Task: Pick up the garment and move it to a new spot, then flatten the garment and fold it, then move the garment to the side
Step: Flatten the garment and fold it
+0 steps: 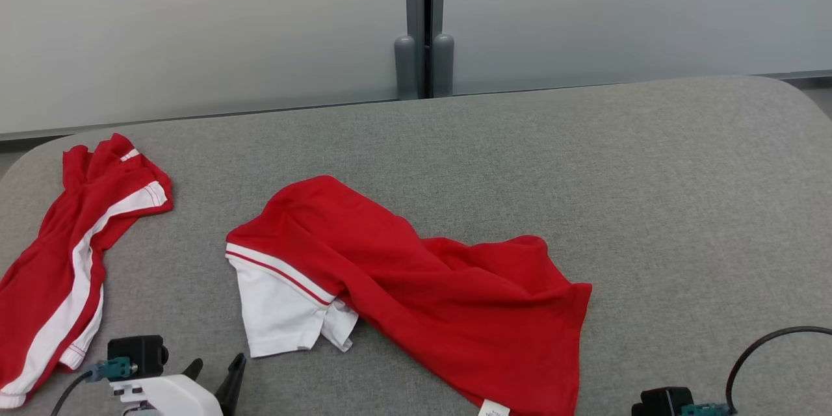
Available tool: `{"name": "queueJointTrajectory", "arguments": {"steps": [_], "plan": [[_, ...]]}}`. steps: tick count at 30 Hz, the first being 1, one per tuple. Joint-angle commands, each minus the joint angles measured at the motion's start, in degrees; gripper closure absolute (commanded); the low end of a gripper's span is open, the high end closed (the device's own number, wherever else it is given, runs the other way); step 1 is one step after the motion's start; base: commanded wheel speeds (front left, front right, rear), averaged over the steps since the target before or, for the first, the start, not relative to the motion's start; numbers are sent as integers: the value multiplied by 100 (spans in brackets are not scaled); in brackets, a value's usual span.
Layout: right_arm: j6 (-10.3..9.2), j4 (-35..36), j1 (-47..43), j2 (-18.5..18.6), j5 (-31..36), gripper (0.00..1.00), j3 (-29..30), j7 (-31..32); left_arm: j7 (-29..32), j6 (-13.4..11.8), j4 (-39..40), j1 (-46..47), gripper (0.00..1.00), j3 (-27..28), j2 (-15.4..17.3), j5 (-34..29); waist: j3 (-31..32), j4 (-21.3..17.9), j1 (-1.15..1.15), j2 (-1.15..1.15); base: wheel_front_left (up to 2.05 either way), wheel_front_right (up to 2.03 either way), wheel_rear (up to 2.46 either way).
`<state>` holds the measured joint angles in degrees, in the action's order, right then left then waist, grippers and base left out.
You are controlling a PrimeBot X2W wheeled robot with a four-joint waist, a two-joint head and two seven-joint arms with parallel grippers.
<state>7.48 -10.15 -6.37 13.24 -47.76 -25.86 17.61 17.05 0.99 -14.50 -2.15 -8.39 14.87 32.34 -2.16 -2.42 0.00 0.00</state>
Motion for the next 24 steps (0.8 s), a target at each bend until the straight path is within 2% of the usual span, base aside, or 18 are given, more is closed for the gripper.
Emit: {"name": "queueJointTrajectory", "arguments": {"steps": [1, 8, 13, 14, 15, 16, 17, 24], "plan": [[3, -30, 120, 0, 15, 0, -26, -59, -40, 69, -199, 250, 0, -2, 3, 32, -60, 8, 0, 0, 0, 0, 0], [2, -95, 371, 7, -77, 0, -208, -195, 43, 349, -976, 925, 0, -204, -122, 144, -230, -52, 0, 0, 0, 0, 0], [2, -136, 505, -17, -150, 0, -360, -364, 72, 462, -1355, 1155, 0, -381, -245, 208, -303, -115, 0, 0, 0, 0, 0], [2, -143, 528, -25, -175, 12, -399, -393, 45, 469, -1411, 1179, 20, -400, -258, 210, -308, -122, 0, 0, 0, 0, 0], [2, -150, 553, -25, -190, 55, -433, -430, 13, 483, -1447, 1205, 73, -407, -268, 220, -314, -127, 0, 0, 0, 0, 0], [2, -141, 585, -21, -203, 83, -478, -487, -24, 490, -1483, 1232, 100, -414, -272, 228, -318, -128, 0, 0, 0, 0, 0], [2, -139, 612, -14, -218, 100, -509, -550, -67, 505, -1504, 1259, 100, -419, -260, 236, -317, -126, 0, 0, 0, 0, 0], [3, 163, 743, 115, -568, 100, -585, -1156, -494, 578, -1091, 1078, 100, -238, -99, 445, -99, -100, 0, 0, 0, 0, 0]]}}
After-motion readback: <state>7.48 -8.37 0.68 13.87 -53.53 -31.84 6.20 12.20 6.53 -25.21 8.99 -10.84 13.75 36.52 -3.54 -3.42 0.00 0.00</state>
